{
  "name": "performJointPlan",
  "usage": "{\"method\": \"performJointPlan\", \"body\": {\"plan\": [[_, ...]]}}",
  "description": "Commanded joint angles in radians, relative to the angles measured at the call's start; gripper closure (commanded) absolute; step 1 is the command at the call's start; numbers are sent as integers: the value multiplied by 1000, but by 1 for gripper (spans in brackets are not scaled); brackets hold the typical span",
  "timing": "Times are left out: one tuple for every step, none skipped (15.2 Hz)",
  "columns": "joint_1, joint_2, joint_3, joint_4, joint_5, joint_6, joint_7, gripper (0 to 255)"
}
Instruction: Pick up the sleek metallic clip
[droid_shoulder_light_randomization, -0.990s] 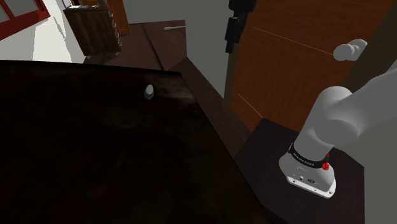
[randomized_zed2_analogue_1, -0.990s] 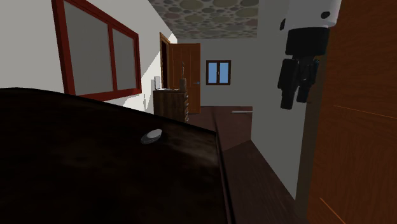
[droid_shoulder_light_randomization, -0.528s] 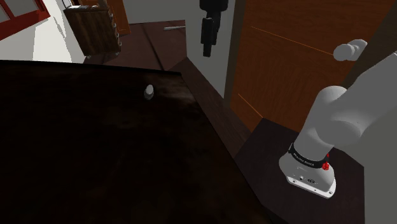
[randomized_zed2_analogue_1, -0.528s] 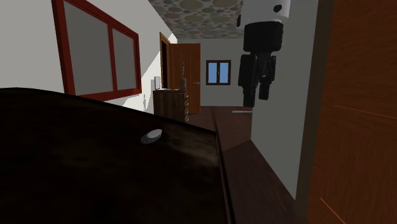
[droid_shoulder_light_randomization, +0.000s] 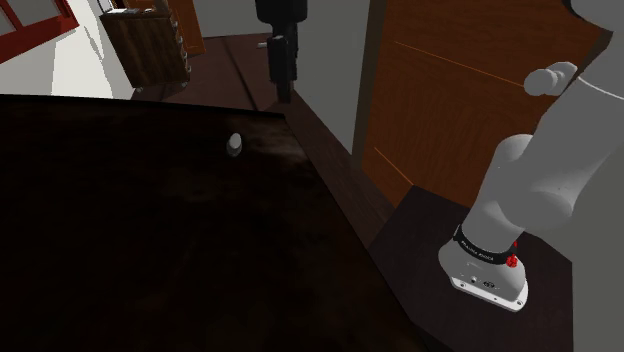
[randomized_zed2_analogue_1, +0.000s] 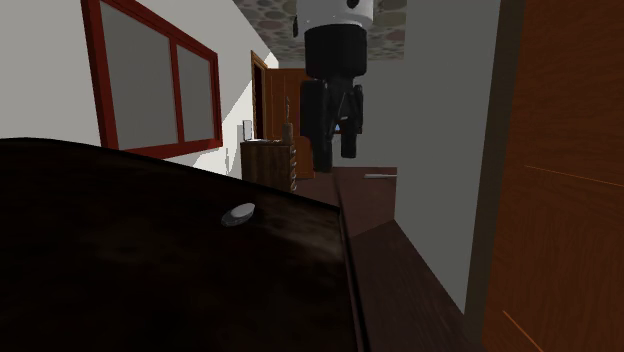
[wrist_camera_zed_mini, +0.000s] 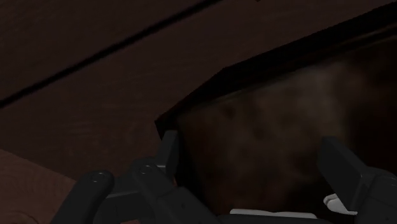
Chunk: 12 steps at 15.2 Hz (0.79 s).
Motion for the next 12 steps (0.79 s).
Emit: {"method": "performJointPlan", "body": {"plan": [[23, 64, 36, 68, -17, -21, 10, 0], [35, 98, 53, 105, -29, -34, 14, 0], [48, 134, 70, 144, -41, -48, 19, 0], [63, 170, 87, 185, -55, -62, 24, 0], [78, 207, 103, 226, -70, -78, 28, 0], [96, 245, 119, 270, -87, -95, 34, 0], [115, 284, 134, 315, -104, -113, 39, 0], [136, 325, 149, 363, -123, -133, 43, 0], [152, 352, 157, 395, -136, -147, 46, 0], [150, 343, 155, 371, -132, -130, 45, 0], [146, 336, 153, 347, -128, -113, 44, 0], [143, 329, 153, 324, -124, -96, 43, 0]]}}
